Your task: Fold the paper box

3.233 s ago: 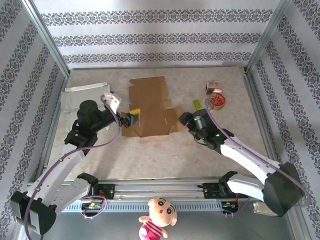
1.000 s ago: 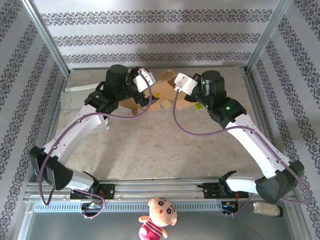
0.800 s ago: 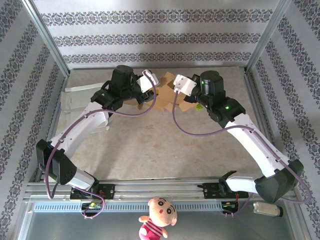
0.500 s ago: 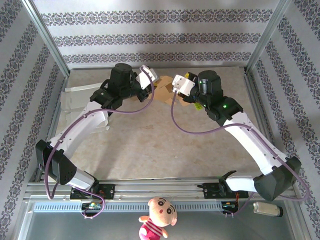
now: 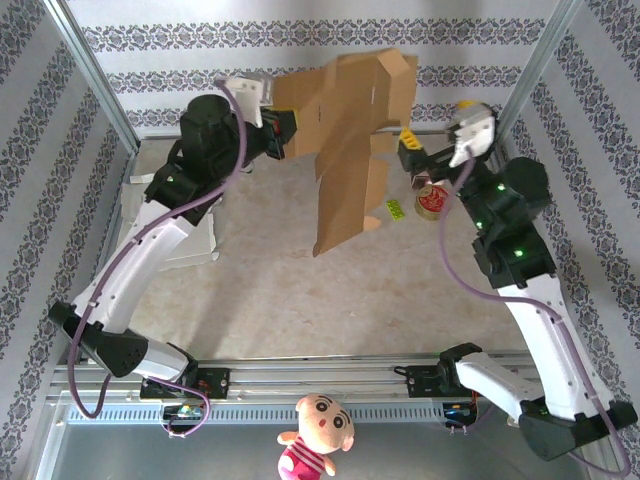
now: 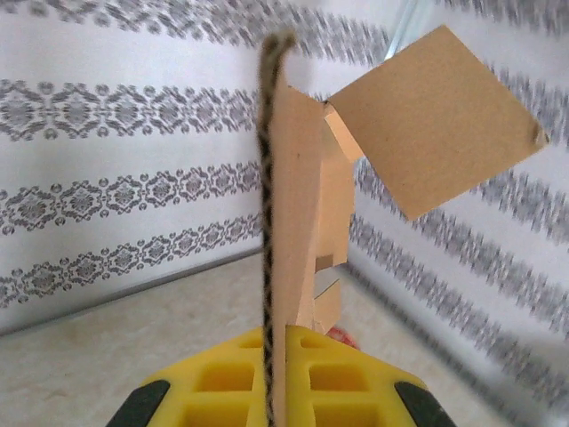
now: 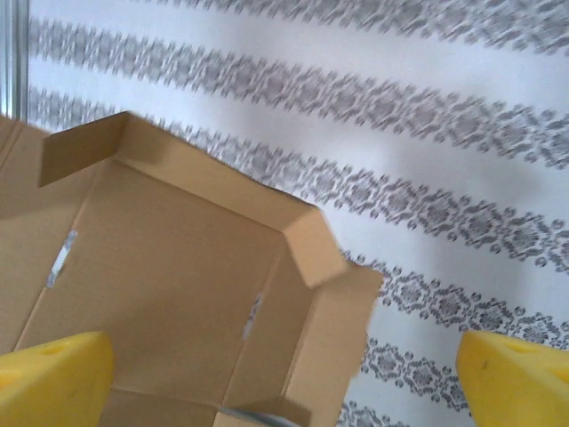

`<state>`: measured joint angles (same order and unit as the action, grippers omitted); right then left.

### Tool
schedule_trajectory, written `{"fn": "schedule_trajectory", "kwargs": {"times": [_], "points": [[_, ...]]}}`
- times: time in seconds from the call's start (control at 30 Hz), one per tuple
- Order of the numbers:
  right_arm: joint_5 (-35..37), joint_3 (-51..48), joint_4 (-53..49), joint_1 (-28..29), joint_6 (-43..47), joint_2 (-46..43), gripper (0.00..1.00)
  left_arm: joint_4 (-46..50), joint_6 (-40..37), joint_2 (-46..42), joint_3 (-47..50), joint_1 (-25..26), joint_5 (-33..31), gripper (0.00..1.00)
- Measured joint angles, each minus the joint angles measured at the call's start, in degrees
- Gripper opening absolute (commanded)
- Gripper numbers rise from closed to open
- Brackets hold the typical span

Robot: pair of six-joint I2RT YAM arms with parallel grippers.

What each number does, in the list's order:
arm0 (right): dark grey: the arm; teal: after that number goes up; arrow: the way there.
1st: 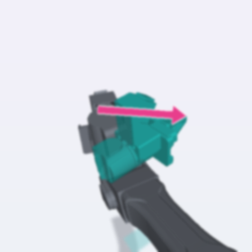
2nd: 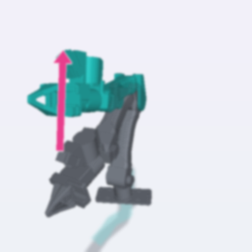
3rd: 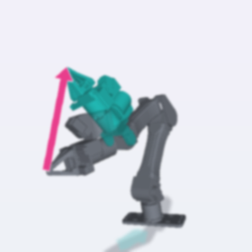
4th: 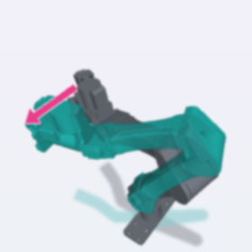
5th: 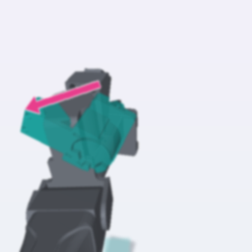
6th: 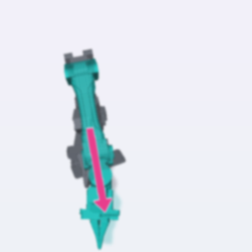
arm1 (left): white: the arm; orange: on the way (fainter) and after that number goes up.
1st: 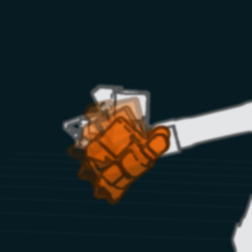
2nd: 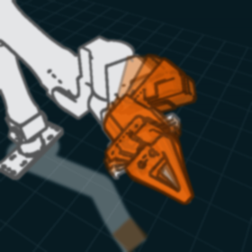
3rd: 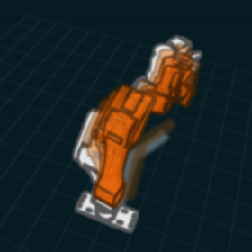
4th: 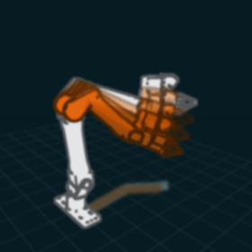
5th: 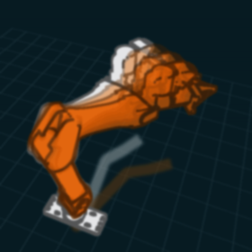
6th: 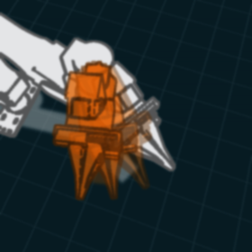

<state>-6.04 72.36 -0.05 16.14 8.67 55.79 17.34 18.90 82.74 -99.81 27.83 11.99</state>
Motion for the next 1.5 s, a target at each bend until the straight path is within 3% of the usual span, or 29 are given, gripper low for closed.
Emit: {"fn": "schedule_trajectory", "kwargs": {"times": [0.17, 0.37, 0.53, 0.77, 0.87, 1.03, 1.1, 1.17, 1.37, 1.5], "points": [[-5.33, 1.75, -1.07, -6.14, -10.49, 2.14, 0.98, 1.33, 10.99, -1.64, 2.78, -4.76, -1.33, 0.0], [-13.7, 2.19, -6.32, -10.84, -17.0, 10.47, 0.98, -0.85, 20.26, -0.07, 21.05, -14.84, 6.32, 0.0], [-19.52, 3.26, -10.95, -11.13, -17.33, 18.21, 0.98, -1.84, 19.5, 7.08, 29.9, -19.06, 12.9, 0.0], [-24.52, 6.14, -13.33, -7.37, -7.93, 28.55, 0.97, -4.46, 8.13, 11.76, 30.6, -19.5, 21.29, 0.0], [-24.87, 7.89, -14.36, -2.99, 4.63, 33.35, 0.87, -8.5, 3.45, 11.91, 32.2, -19.5, 24.41, 0.0], [-25.11, 11.5, -17.38, 2.36, 27.41, 42.27, 0.83, -15.32, -2.69, 11.61, 37.44, -19.47, 28.55, 0.0], [-25.11, 13.75, -18.03, 3.15, 33.66, 46.38, 0.73, -16.7, -4.83, 11.39, 38.91, -19.43, 29.88, 0.0], [-25.14, 15.98, -18.32, 3.19, 37.59, 49.83, 0.6, -17.46, -6.49, 10.91, 39.78, -19.32, 30.53, 0.0], [-26.14, 20.39, -19.98, 2.8, 43.43, 55.12, 0.4, -19.26, -9.27, 9.49, 40.24, -19.32, 31.34, 0.0], [-28.17, 20.65, -20.96, 2.71, 45.05, 55.28, 0.16, -20.68, -9.73, 9.18, 40.39, -19.28, 31.34, 0.0]]}}
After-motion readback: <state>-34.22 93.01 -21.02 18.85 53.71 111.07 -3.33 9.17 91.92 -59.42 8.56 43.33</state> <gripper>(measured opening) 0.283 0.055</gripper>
